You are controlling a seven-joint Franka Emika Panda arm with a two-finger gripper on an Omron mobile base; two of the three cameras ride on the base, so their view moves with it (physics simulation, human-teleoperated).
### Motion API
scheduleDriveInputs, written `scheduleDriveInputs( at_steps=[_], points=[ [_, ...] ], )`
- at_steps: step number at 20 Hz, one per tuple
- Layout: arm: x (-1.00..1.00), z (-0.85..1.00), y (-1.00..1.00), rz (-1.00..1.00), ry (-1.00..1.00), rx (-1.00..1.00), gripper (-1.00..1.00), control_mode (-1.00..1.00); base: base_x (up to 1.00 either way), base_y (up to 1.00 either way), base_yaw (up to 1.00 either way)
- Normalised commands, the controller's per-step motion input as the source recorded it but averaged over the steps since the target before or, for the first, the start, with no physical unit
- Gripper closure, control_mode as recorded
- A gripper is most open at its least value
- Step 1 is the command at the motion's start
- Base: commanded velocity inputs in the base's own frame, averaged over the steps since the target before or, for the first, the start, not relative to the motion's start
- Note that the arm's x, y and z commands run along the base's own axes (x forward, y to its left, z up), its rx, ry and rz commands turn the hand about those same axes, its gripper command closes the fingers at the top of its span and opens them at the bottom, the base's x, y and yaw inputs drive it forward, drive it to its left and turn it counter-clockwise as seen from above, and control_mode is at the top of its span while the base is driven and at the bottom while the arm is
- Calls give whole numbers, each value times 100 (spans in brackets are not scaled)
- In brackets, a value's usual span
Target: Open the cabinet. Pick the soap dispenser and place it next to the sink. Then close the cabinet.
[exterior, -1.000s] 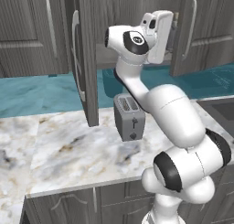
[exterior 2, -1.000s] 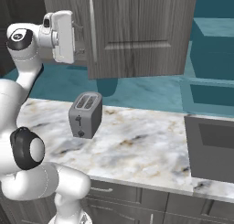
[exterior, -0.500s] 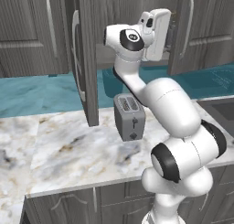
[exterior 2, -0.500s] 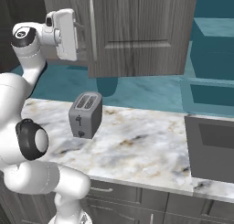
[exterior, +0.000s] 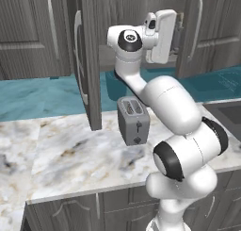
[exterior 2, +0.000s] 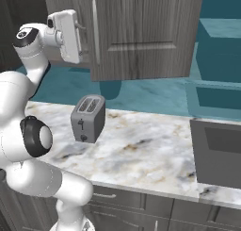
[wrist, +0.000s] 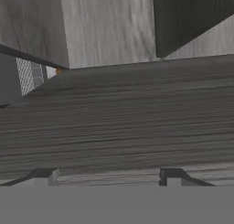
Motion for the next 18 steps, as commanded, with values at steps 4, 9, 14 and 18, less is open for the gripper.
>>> scheduleDriveInputs(
  at_steps=[4,9,14,18],
  points=[
    [-42,0,-100,-18,0,0,-100,-100,0,0,0],
    [-42,2,-100,-17,0,0,-100,-100,0,0,0],
    [-37,0,-100,-11,-1,0,-100,-100,0,0,0],
    [-72,3,-100,0,-10,0,-100,-100,0,0,0]
  ],
)
